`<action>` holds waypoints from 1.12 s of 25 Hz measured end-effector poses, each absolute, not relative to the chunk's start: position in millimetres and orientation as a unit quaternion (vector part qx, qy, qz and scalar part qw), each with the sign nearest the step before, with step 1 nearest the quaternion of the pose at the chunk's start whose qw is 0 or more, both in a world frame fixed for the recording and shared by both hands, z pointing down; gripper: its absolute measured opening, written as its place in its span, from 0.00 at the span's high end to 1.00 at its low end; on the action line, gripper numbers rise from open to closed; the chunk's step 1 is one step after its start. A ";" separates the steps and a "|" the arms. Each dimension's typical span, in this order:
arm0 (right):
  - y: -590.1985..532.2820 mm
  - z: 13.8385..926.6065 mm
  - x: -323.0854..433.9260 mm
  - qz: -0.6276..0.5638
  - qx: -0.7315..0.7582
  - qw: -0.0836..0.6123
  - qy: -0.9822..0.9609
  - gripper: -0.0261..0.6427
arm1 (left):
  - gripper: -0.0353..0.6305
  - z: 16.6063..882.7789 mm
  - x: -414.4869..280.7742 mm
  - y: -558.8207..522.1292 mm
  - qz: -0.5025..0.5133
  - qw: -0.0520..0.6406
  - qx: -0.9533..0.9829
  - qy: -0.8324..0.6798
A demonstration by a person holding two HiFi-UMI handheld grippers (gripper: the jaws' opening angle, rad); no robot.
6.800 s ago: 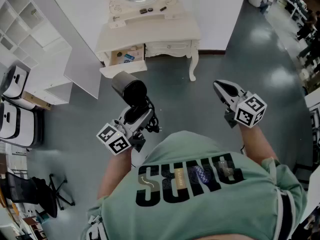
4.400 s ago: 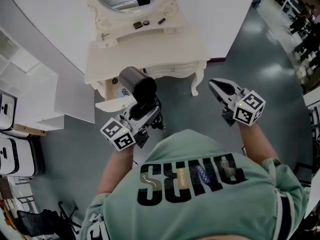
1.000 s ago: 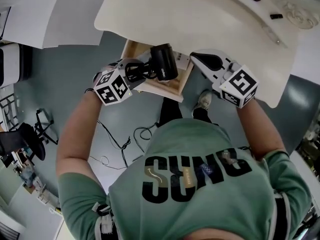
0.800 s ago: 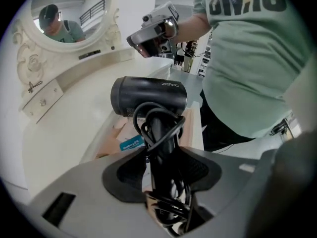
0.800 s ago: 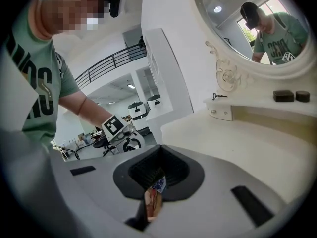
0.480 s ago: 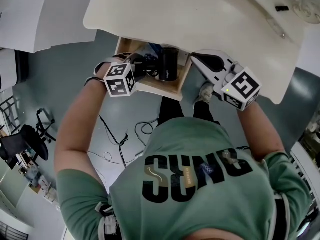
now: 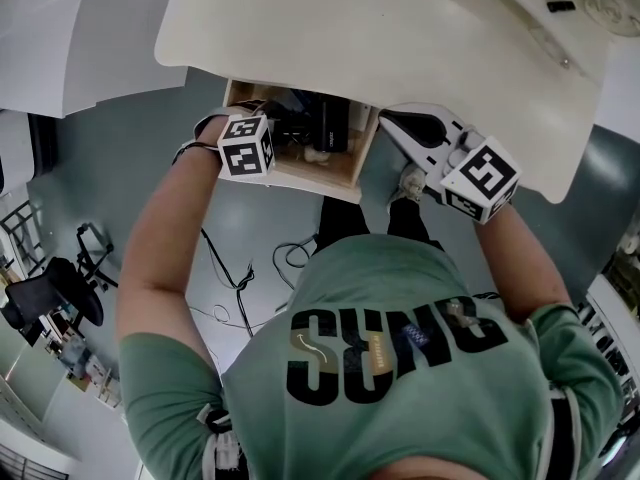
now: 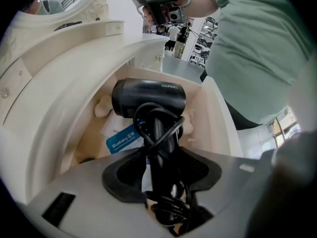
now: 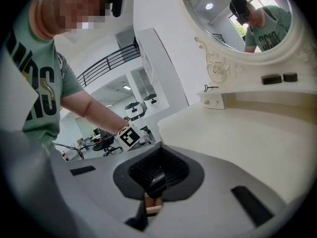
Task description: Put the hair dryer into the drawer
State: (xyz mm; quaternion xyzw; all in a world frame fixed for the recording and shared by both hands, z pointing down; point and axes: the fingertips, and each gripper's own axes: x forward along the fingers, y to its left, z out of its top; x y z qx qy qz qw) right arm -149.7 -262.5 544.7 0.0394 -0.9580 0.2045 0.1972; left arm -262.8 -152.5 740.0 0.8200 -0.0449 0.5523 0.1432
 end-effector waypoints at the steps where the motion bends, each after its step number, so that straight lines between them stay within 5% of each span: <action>1: -262.3 544.8 -149.1 0.205 0.040 0.197 -0.958 0.97 | 0.63 743.5 -264.1 -152.9 0.555 0.146 0.818 -0.044; 18: -252.2 541.1 -143.9 0.211 0.040 0.197 -0.957 0.97 | 0.60 773.0 -277.7 -156.0 0.578 0.175 0.794 -0.075; 28: -252.2 510.5 -128.0 0.202 0.051 0.184 -0.961 0.97 | 0.52 718.2 -275.1 -163.2 0.528 0.190 0.814 -0.152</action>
